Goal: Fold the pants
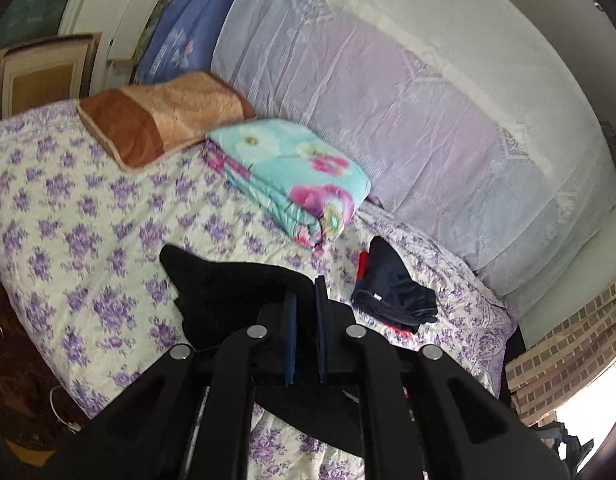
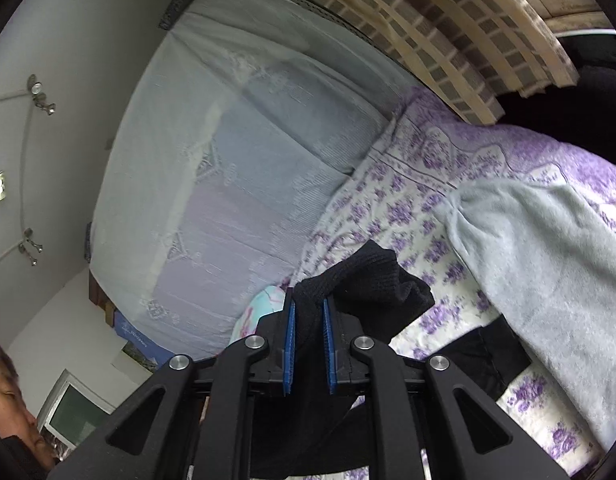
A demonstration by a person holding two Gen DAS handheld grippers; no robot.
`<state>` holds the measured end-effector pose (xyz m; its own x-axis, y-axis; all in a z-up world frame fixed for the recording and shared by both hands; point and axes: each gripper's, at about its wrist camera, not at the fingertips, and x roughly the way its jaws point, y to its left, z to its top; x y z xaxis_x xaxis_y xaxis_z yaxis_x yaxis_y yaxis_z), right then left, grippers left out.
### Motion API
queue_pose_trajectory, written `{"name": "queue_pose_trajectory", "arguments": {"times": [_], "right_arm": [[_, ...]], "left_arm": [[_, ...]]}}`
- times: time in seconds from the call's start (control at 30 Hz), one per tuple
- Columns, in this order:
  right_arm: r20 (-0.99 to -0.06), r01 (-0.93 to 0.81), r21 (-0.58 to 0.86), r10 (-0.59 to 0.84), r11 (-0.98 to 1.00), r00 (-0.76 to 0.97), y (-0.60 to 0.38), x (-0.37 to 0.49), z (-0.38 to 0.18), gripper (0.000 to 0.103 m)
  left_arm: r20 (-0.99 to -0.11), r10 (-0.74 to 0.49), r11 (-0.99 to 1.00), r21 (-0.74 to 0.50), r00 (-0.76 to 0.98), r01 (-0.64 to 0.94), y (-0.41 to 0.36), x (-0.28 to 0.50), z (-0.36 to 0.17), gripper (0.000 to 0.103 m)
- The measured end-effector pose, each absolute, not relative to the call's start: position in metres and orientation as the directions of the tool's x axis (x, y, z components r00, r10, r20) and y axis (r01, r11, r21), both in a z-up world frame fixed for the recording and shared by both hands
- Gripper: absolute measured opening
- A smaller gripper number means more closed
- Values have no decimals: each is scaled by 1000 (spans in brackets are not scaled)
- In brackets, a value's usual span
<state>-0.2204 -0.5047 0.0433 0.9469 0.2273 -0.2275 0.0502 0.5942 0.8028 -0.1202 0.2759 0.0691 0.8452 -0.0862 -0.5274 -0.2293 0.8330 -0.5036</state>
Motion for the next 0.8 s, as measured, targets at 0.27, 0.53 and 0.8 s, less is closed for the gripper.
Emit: {"name": "queue_pose_trajectory", "arguments": {"times": [0.27,0.53,0.8], "right_arm": [[-308,59,768,288,638,907,-507,-96,25,13],[-617,390,696,225,603,754,-515,63,-103,61],[-773,570,578,168,584,612,-509,104,-171,87]], "left_arm": [[-601,-3,887,-371,799,-276,257,-16,62,7],[-801,-2,919,-238,598,-315,236,174,-65,12],[-863,69,927,-131,501,-353,225,236,-115,43]]}}
